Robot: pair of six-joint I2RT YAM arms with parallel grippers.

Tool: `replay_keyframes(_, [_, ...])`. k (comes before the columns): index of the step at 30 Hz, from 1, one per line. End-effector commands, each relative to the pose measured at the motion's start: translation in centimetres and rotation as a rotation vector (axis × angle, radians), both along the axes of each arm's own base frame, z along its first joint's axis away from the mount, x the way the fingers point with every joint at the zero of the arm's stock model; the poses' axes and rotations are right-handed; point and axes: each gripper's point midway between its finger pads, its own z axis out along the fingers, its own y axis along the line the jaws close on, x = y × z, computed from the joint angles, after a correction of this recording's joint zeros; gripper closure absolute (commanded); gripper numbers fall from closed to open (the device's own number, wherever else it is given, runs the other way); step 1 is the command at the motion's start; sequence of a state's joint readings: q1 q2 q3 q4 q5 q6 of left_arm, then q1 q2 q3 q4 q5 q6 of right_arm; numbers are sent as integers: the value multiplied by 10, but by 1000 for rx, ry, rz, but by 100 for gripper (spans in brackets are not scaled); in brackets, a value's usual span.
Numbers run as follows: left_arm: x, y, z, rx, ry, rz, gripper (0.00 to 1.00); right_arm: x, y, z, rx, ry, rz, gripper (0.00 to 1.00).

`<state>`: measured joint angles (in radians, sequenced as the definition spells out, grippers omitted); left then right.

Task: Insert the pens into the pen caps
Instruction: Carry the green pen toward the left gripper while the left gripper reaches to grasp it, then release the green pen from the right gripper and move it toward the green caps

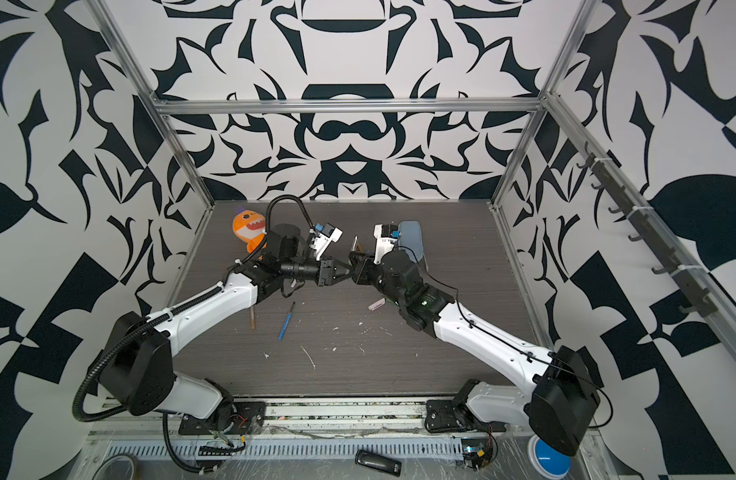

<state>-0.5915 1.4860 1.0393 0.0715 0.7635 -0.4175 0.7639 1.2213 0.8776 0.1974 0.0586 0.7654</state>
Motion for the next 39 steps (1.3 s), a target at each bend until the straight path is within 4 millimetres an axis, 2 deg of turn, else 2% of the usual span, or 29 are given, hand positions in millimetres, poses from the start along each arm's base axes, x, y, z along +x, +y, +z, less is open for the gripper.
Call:
replay_keyframes(1, [-1, -1, 0, -5, -11, -1, 91, -1, 7, 12, 55, -28, 18, 94])
replay_keyframes(3, [0, 0, 2, -9, -14, 6, 99, -3, 7, 13, 57, -32, 27, 92])
replay_keyframes(5, [3, 1, 2, -5, -11, 31, 100, -5, 7, 16, 63, -37, 34, 84])
replay_keyframes(6, [5, 2, 0, 3, -12, 48, 100, -7, 7, 20, 63, -42, 39, 73])
replay_keyframes(7, [7, 4, 0, 11, -18, 64, 100, -8, 6, 24, 59, -44, 46, 68])
replay_keyframes(10, [19, 9, 1, 40, -53, 134, 100, -17, 0, 38, 37, -63, 59, 60])
replay_keyframes(12, [31, 15, 7, 74, -96, 197, 100, -21, -12, 44, 6, -53, 28, 58])
replay_keyframes(16, [49, 22, 35, 119, -236, 263, 100, -31, -33, 57, -75, -31, -4, 58])
replay_keyframes(18, [49, 24, 42, 129, -297, 250, 100, -36, -41, 56, -129, -6, -12, 58])
replay_keyframes(20, [44, 26, 39, 145, -338, 225, 100, -37, -54, 48, -206, 41, -52, 60])
replay_keyframes(22, [39, 27, 34, 138, -383, 208, 100, -37, -61, 38, -300, 75, -61, 62])
replay_keyframes(26, [30, 33, 46, 115, -427, 206, 100, -35, -93, -7, -544, 190, -148, 70])
replay_keyframes(28, [29, 35, 55, 87, -442, 228, 100, -32, -103, -32, -599, 227, -150, 74])
replay_keyframes(30, [26, 36, 61, 48, -445, 237, 100, -29, -115, -62, -616, 324, -142, 87])
replay_keyframes(31, [24, 36, 61, 35, -448, 236, 100, -29, -119, -74, -610, 372, -137, 89])
replay_keyframes(34, [20, 34, 59, 10, -425, 224, 100, -34, -129, -112, -634, 476, -113, 88])
replay_keyframes(36, [13, 30, 58, 0, -409, 194, 100, -38, -133, -137, -683, 529, -77, 84])
replay_keyframes(39, [5, 23, 54, 7, -423, 161, 100, -38, -134, -158, -769, 573, -17, 73])
